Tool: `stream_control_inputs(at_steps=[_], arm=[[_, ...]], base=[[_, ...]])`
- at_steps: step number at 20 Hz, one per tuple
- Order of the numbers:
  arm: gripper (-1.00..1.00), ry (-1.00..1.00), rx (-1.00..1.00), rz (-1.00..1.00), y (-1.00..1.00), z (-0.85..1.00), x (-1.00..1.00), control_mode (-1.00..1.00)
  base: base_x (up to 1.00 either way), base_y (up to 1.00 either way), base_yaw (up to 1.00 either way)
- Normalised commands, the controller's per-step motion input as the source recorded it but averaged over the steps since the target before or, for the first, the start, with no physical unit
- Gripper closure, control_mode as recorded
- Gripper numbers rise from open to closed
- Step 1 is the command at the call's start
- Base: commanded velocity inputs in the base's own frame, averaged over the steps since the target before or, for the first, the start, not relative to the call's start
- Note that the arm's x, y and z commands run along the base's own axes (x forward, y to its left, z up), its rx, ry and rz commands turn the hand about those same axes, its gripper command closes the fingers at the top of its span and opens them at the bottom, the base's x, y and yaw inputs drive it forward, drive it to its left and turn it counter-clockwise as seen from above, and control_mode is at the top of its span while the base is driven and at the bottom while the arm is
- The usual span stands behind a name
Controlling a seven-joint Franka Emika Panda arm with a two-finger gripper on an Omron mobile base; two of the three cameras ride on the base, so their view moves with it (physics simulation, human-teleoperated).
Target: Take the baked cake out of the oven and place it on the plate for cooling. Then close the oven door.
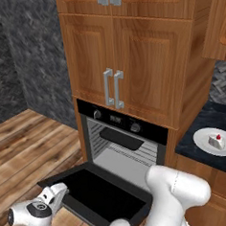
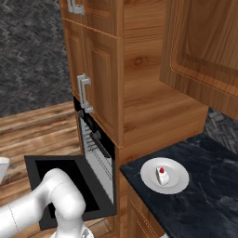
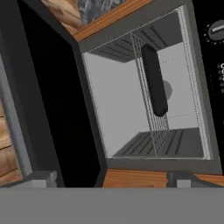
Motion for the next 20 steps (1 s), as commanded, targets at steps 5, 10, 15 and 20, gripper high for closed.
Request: stream_control_inputs(at_steps=[5,10,15,20], arm=[[-1.00,-0.04,-0.30,0.00,0.21,-0.40,0.00,-1.00],[-1.00,-0.08,-0.28,0.00,0.10,-0.48,0.00,-1.00],[-1.00,-0.11,-0.26,0.00,0.07,-0.51,0.00,-1.00],[-1.00,-0.10,-0.24,0.00,0.05,-0.56,0.00,-1.00]], base=[[0.00,0.00,0.00],[0.00,0.00,0.00],[0.00,0.00,0.00],[0.00,0.00,0.00]])
